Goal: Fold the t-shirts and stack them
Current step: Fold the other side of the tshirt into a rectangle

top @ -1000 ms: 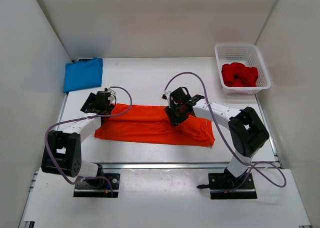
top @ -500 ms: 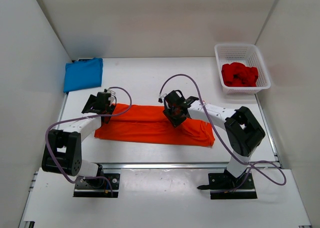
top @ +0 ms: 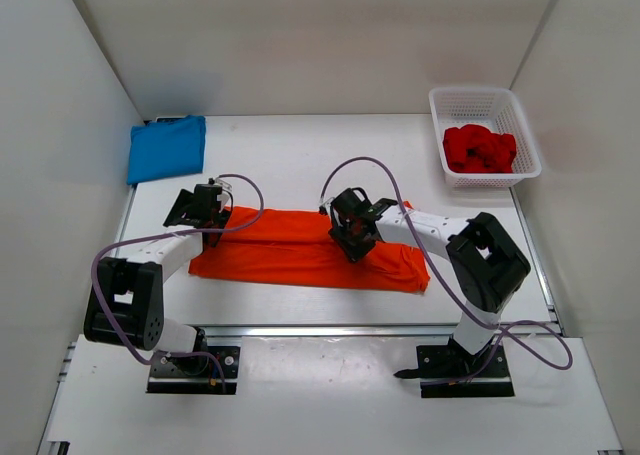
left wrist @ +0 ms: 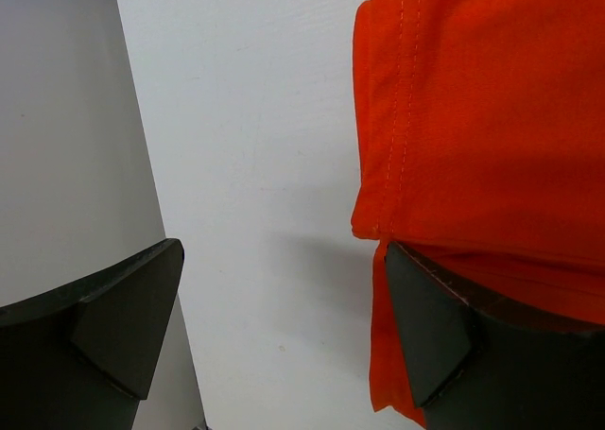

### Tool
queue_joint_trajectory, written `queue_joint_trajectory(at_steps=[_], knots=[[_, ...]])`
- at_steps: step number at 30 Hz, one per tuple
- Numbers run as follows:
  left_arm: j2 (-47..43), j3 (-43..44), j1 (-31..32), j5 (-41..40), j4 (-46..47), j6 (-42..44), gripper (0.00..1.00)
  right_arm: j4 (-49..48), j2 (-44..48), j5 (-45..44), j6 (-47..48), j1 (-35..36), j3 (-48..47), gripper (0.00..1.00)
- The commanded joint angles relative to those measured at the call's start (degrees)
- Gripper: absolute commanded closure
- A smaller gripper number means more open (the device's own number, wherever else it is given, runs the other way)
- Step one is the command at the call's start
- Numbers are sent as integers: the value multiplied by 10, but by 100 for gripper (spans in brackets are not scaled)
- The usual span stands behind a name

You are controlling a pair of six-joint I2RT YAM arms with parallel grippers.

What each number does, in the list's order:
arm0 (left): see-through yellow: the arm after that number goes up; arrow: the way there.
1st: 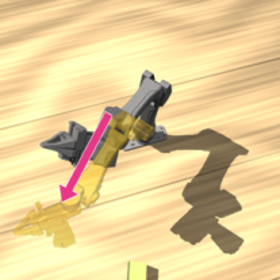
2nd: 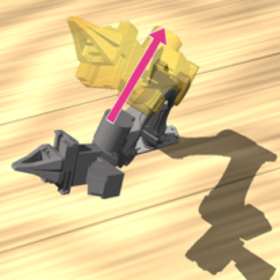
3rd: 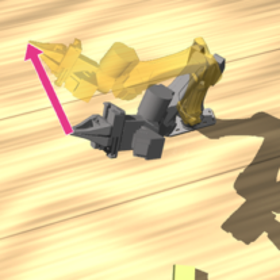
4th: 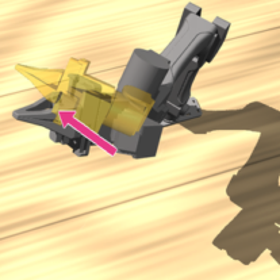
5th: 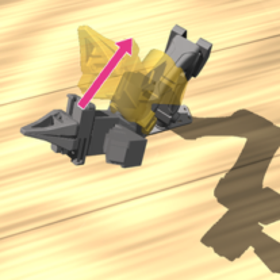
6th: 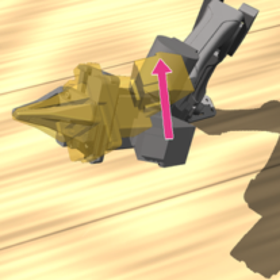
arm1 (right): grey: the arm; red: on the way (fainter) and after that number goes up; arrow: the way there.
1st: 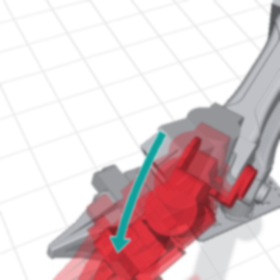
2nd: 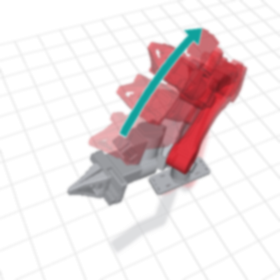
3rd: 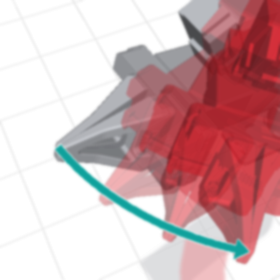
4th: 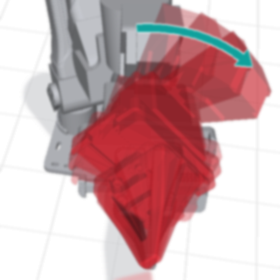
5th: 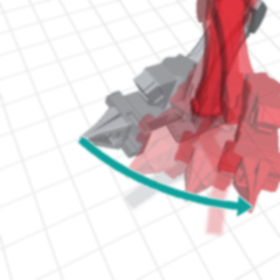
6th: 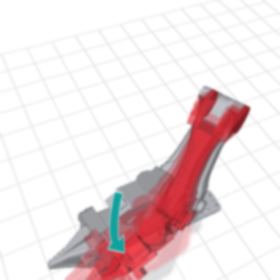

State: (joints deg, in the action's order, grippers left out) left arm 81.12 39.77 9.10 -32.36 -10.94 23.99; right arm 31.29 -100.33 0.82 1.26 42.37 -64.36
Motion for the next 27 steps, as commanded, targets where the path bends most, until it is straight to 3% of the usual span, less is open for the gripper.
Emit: queue_joint_trajectory(at_steps=[1,10,12,17,19,22,27], knots=[[-4,-7,-1,-3,14,0,2,-4,1,-8,-1,6,9,76],[-4,-7,-1,-2,12,-1,1,-6,-16,-32,-10,-14,-14,74],[-3,-7,-3,-6,13,2,1,-7,-21,-32,-10,-12,-8,79],[-3,-7,-3,-5,12,1,1,-11,-14,-20,-29,-19,-14,100],[-3,-6,-1,-6,14,1,1,-4,-7,-13,-27,-25,-26,100],[-3,-7,-1,-3,12,3,2,-6,13,57,-20,-40,-35,100],[-2,-6,-3,-7,14,3,2,-45,42,258,-41,-84,-12,100]])
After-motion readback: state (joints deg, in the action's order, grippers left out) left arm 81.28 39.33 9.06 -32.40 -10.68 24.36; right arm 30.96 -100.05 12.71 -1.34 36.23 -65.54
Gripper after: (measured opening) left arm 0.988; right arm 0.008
